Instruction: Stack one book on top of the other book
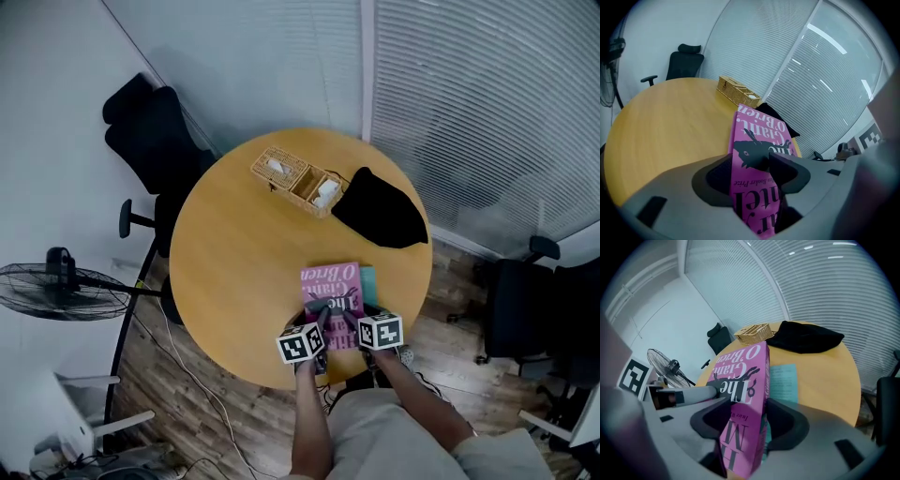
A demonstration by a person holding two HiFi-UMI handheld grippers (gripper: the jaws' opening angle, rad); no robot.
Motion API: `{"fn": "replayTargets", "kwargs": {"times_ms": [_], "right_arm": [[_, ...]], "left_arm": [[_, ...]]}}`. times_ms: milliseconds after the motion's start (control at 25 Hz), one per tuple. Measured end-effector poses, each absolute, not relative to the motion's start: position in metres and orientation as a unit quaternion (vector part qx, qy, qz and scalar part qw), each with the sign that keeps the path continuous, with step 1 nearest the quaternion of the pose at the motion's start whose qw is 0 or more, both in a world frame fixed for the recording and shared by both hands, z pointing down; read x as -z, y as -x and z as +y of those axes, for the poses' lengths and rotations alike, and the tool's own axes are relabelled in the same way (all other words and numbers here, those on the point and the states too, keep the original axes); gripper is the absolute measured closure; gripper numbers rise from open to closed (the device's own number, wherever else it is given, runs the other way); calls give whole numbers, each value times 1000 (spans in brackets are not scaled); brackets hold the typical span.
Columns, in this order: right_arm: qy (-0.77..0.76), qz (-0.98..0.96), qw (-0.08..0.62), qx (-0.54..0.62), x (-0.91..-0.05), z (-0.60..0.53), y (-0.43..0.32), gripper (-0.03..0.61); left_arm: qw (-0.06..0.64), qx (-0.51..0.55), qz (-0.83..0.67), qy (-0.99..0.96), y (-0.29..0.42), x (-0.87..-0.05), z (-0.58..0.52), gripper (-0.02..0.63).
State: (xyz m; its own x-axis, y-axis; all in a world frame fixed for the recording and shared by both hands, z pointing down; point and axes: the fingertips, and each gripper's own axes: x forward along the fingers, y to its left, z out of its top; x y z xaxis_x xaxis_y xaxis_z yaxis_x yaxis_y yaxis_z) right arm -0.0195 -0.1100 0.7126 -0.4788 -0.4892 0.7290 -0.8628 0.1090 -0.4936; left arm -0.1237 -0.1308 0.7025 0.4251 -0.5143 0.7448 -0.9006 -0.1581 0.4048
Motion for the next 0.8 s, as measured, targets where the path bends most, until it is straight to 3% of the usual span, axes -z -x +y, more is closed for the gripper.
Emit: {"fn": "replayTargets", "kwargs": {"times_ms": [800], "right_arm": [[-480,-683,202,-512,-744,-94,-17,356]], "left_arm": [[465,-260,-423,-733,90,-738,-124,364]]}}
